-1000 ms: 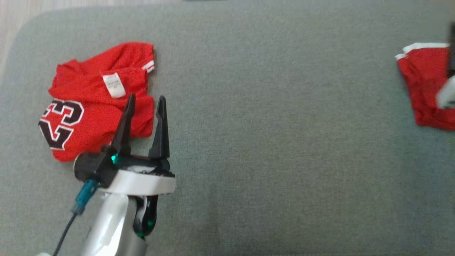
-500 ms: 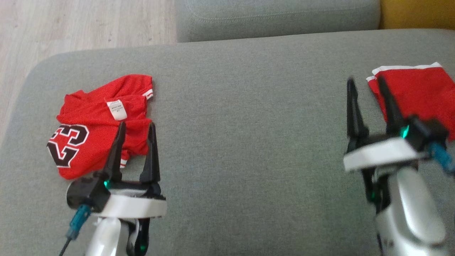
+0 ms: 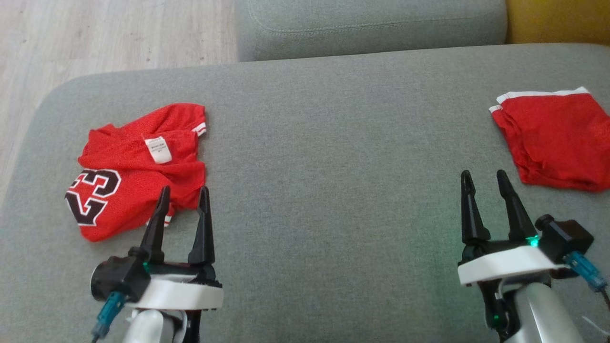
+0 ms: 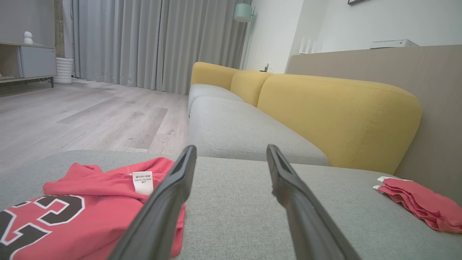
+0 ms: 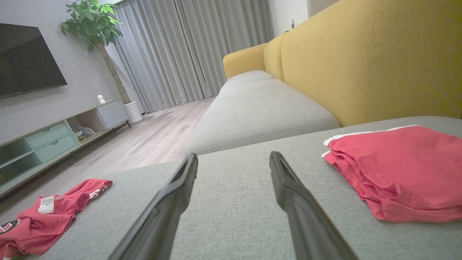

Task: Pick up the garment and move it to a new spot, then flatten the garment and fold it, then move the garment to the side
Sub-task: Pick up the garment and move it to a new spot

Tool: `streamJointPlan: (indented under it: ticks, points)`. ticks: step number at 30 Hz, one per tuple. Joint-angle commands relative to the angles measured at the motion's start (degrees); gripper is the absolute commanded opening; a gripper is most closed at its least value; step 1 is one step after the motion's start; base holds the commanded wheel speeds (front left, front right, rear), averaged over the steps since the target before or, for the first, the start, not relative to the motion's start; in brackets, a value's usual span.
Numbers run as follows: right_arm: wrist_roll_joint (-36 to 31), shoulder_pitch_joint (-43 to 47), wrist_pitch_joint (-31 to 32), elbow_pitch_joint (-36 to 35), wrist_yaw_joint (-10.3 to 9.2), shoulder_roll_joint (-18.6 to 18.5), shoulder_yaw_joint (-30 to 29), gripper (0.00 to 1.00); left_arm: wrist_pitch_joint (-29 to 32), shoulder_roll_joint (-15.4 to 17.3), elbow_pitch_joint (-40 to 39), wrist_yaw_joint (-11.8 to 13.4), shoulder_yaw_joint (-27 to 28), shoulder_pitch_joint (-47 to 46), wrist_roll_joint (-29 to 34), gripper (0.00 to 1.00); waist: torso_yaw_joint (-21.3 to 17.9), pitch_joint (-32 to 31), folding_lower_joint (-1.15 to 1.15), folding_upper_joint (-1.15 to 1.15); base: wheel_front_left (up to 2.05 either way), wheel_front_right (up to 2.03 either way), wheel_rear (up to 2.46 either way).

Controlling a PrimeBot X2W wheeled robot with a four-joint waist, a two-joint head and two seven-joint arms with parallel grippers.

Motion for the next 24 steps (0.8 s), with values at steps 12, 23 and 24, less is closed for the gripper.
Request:
streamJointPlan:
  ticks: [12, 23, 24]
  points:
    - [1.34, 1.67, -0.78, -5.76, -0.04, 0.03, 6.96, 1.0, -0.29, 0.21, -2.22, 2.41, 3.37, 0.25, -0.68, 1.0, 6.56, -3.1, 0.0, 0.0, 0.0, 0.0, 0.0]
    - [3.31, 4.0, -0.78, -4.99, -0.04, 0.04, 10.28, 1.0, -0.29, 0.21, -2.21, 2.28, 3.35, 3.61, 0.48, 1.0, 16.45, -6.04, 0.0, 0.0, 0.0, 0.0, 0.0]
    - [3.47, 4.01, -0.78, -4.96, -0.04, 0.04, 10.42, 1.0, -0.29, 0.21, -2.18, 2.24, 3.42, 3.83, 0.58, 1.0, 16.83, -6.15, 0.0, 0.0, 0.0, 0.0, 0.0]
